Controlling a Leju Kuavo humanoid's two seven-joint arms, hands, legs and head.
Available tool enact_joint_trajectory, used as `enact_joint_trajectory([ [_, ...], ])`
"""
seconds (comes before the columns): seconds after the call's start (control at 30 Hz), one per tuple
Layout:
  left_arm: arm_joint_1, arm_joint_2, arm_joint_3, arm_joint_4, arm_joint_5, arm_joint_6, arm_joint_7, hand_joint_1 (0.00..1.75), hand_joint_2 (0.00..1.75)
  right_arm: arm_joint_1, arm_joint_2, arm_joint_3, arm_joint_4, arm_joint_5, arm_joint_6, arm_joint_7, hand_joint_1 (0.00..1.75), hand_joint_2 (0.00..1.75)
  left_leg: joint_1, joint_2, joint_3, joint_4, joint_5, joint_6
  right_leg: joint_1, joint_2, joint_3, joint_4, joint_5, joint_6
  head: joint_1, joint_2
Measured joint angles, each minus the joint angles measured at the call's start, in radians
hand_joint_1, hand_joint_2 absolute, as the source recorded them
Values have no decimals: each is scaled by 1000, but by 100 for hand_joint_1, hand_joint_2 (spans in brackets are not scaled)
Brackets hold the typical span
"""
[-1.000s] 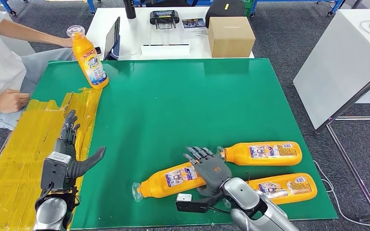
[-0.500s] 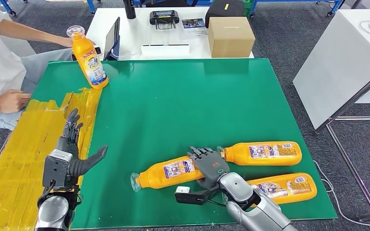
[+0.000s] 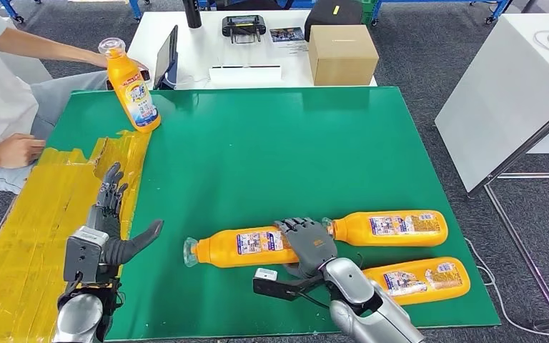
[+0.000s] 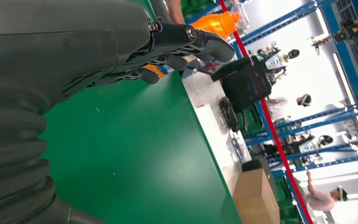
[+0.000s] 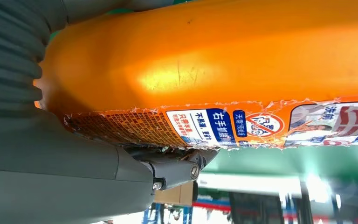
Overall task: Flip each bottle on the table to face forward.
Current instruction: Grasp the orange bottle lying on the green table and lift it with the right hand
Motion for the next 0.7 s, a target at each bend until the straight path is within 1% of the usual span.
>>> enact_joint_trajectory([
  [0.13,29,0,-20,-43,51,-81,-4,0,175,68,35,-78,-107,-35,-105,-57,175,175,0,0,-2,0,0,0,0,0,-2,0,0,0,0,0],
  [0.2,48,0,-41,-75,74,-121,-9,0,175,98,53,-119,-159,-62,-141,-88,175,175,0,0,-3,0,0,0,0,0,-3,0,0,0,0,0],
  [0.37,79,5,-98,-143,93,-173,-15,0,175,154,93,-210,-243,-142,-217,-164,175,175,0,0,-3,0,0,0,0,0,-3,0,0,0,0,0],
  [0.53,95,12,-137,-184,100,-186,-16,0,175,185,115,-265,-289,-169,-232,-187,175,175,0,0,-3,0,0,0,0,0,-3,0,0,0,0,0],
  [0.7,102,23,-166,-202,142,-217,-9,0,175,208,141,-311,-315,-270,-261,-248,175,175,0,0,-3,0,0,0,0,0,-3,0,0,0,0,0],
])
